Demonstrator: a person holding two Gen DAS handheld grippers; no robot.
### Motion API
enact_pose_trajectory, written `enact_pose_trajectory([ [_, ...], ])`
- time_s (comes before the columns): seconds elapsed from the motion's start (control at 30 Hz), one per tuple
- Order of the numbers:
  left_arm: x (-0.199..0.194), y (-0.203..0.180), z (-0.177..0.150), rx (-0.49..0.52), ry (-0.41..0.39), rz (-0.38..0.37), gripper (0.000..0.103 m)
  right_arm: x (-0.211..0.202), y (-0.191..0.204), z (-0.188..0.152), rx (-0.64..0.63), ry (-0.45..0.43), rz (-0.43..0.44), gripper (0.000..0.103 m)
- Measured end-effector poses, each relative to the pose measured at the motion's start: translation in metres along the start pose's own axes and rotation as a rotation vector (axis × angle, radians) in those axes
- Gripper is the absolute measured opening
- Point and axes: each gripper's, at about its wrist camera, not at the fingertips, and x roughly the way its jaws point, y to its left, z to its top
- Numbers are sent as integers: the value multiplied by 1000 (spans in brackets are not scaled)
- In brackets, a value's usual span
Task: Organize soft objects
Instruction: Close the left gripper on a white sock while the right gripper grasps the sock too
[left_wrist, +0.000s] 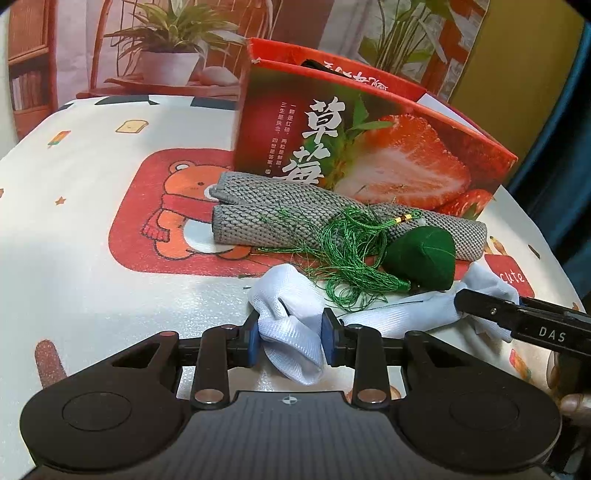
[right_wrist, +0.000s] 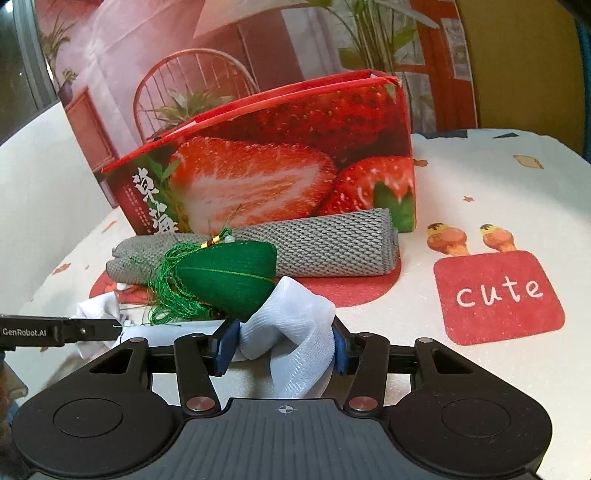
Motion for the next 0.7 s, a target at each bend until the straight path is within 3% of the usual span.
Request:
enact_pose_trajectory([
  [0.2,2,-2,0,8,-2,8,35,-5,-18,1,147,-7,32,42],
  [0.7,2,0,-1,6,-5,3,35,-10,-14,3,144,-2,6,40],
])
